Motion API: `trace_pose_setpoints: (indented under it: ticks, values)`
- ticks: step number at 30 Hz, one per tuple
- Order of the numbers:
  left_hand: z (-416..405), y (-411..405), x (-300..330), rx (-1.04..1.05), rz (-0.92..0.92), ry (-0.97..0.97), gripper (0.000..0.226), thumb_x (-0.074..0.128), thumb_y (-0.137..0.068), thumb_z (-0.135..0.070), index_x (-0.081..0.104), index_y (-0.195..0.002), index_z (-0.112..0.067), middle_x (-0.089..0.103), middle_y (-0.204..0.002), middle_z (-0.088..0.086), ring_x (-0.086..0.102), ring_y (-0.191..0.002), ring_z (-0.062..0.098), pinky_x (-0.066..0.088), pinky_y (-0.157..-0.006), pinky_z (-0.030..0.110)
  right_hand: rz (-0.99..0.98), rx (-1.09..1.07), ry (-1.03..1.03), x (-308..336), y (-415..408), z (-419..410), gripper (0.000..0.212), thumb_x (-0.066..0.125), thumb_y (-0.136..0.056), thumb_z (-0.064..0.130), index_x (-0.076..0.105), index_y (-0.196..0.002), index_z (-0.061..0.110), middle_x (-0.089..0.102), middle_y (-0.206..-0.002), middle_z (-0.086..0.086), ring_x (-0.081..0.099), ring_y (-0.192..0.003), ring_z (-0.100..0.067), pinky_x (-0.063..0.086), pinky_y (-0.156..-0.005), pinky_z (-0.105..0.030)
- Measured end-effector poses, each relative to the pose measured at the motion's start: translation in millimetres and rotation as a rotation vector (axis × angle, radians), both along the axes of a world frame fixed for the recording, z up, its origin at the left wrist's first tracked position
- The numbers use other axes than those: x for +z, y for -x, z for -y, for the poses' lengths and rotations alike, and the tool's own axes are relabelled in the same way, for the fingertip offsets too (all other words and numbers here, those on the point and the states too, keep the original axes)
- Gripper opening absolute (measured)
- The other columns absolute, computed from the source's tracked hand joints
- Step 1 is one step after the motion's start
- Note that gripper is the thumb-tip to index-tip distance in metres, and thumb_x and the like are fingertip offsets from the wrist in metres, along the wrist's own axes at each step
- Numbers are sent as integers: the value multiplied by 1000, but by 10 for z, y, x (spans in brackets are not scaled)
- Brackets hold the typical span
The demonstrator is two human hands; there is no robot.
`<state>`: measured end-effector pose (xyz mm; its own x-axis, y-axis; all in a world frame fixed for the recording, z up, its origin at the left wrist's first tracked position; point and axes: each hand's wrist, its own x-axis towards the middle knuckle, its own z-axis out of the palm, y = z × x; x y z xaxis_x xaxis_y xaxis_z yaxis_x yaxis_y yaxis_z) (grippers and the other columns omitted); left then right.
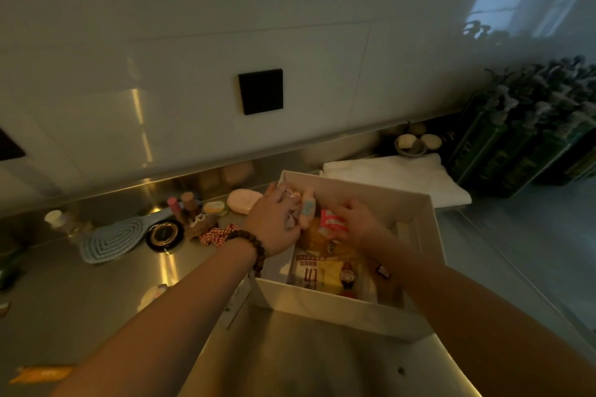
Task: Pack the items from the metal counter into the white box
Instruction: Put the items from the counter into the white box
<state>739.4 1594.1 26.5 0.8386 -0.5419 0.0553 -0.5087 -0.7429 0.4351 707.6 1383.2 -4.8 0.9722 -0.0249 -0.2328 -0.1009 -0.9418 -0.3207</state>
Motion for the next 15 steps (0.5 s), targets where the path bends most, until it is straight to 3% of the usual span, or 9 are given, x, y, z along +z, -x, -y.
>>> trace_pose_setpoints:
  ticks: [6,9,15]
  values:
    - [-6,28,-21,43,-75,85,64,57,-87,-36,31,-144,-25,8,-157,-2,4,-144,22,7,-108,29,116,80,-46,204,118,-55,69,68,-79,46,37,-139,34,45,-135,0,41,-123,-22,35,-106,-42]
    - [-41,46,-19,62,-80,125,68,56,-88,-39,23,-147,-27,4,-157,-5,1,-144,21,4,-105,28,131,120,-130,274,170,-291,57,68,-80,43,43,-129,28,53,-125,-1,50,-113,-20,42,-100,-42]
    - [-203,178,-139,123,-66,-13,74,52,-89,-45,8,-148,-35,-3,-158,-7,4,-144,25,17,-113,43,167,331,61,168,277,-502,45,60,-89,34,46,-128,19,51,-129,-4,41,-122,-24,33,-106,-40]
